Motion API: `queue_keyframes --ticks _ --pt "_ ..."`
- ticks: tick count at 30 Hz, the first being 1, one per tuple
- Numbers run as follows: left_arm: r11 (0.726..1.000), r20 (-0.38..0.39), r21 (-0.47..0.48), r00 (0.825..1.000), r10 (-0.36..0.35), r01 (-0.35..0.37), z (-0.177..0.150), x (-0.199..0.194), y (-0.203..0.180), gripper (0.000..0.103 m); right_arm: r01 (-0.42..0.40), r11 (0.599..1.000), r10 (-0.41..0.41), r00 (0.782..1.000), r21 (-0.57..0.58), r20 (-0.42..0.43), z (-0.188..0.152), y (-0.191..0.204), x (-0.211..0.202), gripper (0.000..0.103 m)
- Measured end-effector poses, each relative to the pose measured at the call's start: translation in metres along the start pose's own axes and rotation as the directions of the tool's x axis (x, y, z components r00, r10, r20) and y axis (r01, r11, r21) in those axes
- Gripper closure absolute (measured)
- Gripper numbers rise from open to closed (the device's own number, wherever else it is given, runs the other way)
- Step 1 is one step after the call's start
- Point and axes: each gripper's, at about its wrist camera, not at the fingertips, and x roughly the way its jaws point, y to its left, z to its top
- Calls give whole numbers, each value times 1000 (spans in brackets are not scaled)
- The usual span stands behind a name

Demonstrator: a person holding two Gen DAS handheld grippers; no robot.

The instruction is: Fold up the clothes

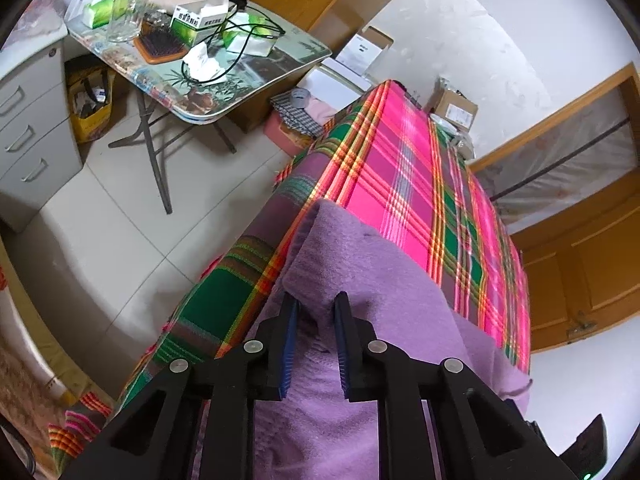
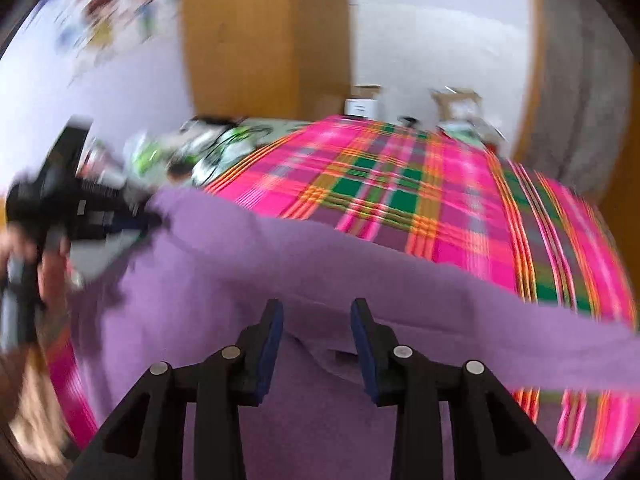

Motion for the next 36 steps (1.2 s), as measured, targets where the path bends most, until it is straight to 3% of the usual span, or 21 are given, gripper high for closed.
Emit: queue_keyframes --ticks 7,9,19,36 --pt "1000 8 7 1000 -3 3 1 -3 -1 85 52 982 -61 997 -181 -44 -5 17 16 62" --pt "1000 10 4 1000 -3 3 1 -3 -1 85 54 984 -63 997 -168 -52 -4 15 21 62" --pt "1000 10 15 1000 -3 3 1 -2 -3 85 27 997 -29 999 -70 -27 -6 3 17 90" --pt "997 60 75 997 -39 34 -8 -27 -11 87 49 997 -46 996 -51 72 1 16 -22 94"
